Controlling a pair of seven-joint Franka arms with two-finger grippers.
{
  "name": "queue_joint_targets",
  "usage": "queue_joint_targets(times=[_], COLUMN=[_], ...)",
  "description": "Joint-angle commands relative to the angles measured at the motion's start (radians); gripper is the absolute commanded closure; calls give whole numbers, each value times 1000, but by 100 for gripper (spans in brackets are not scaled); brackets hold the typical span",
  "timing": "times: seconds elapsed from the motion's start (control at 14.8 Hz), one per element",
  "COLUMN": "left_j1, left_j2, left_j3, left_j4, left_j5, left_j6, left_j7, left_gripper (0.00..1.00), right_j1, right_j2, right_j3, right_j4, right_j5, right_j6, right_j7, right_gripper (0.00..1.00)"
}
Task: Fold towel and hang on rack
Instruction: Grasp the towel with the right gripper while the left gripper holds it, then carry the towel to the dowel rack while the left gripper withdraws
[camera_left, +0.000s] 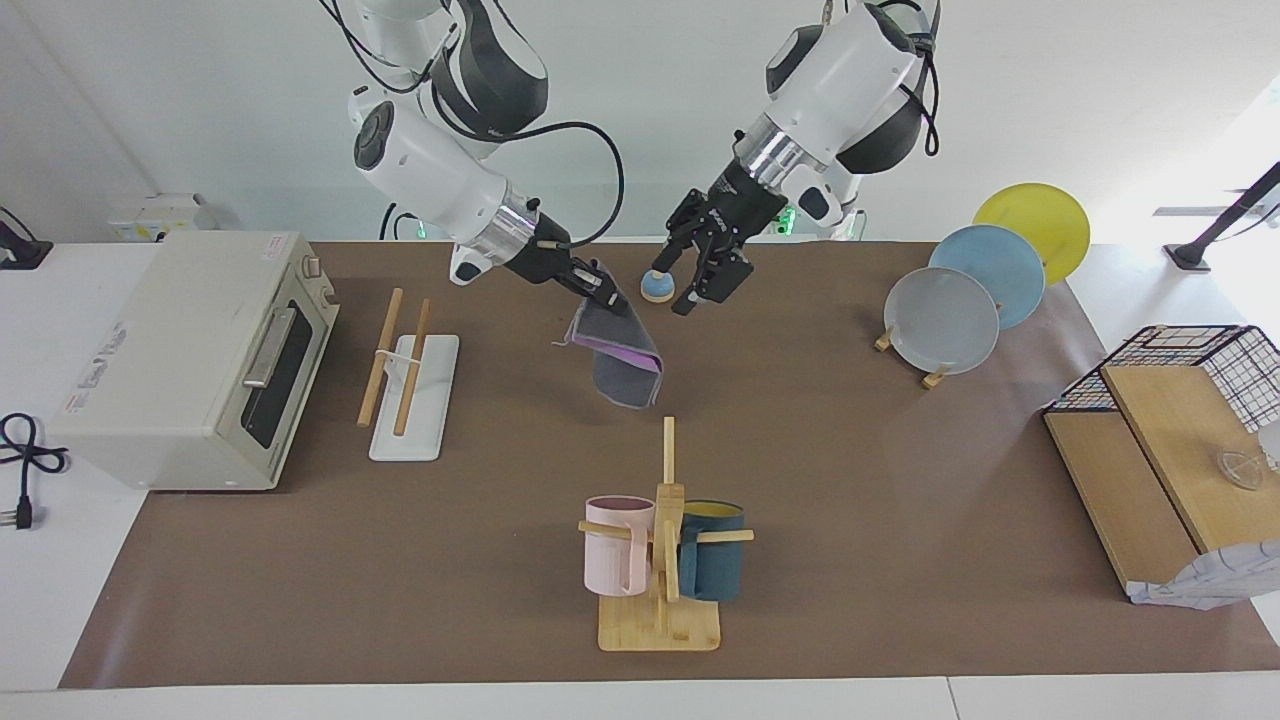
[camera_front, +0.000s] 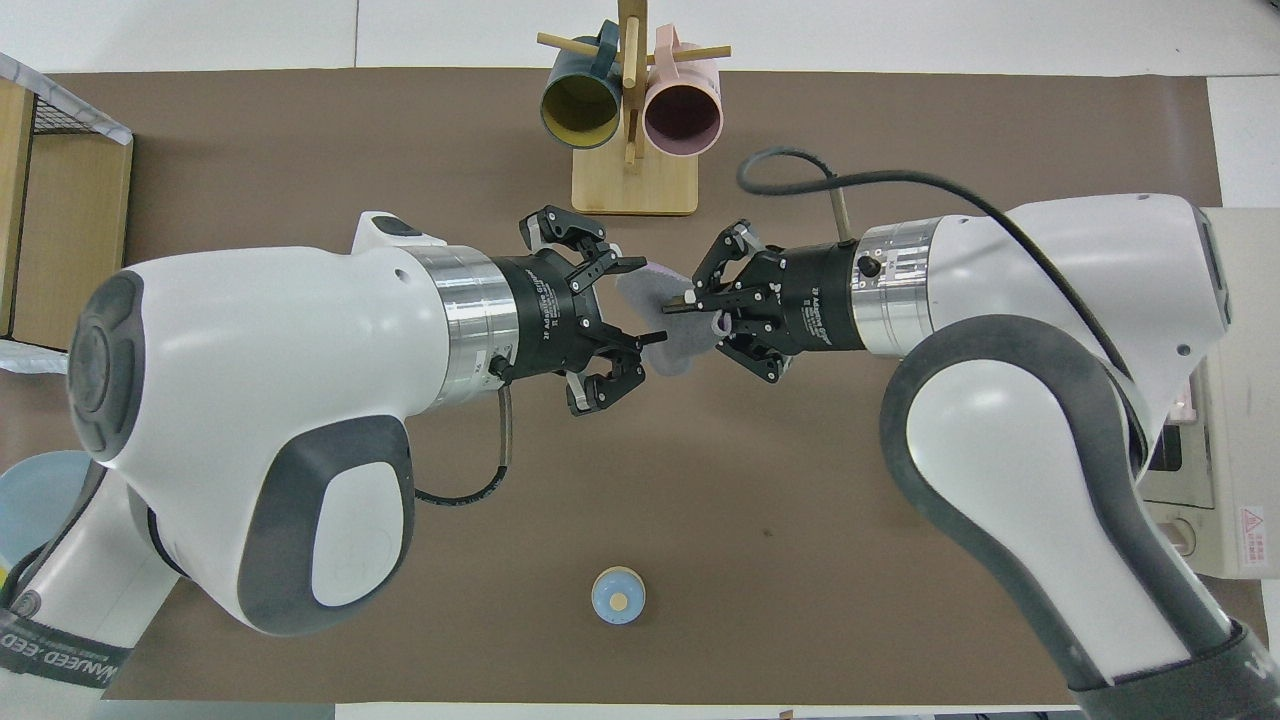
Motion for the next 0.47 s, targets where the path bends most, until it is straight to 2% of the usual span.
queue_joint_targets(times=[0.0, 0.13, 0.4], left_j1=[90, 175, 320], left_j2=[-38, -42, -50], left_j3=[2, 2, 2], left_j4=[-35, -35, -37], left_j5=[-6, -6, 21], left_j6=[-55, -145, -229], left_j7=[175, 365, 685], left_gripper=[0, 0, 0], right_j1=[-26, -54, -199], right_j2=[-57, -62, -68], right_j3=[2, 2, -1], right_j4=[-79, -81, -78], right_j5=[-140, -244, -391], right_j6=[-34, -109, -212], right_j7=[-159, -205, -440], right_gripper=[100, 100, 100])
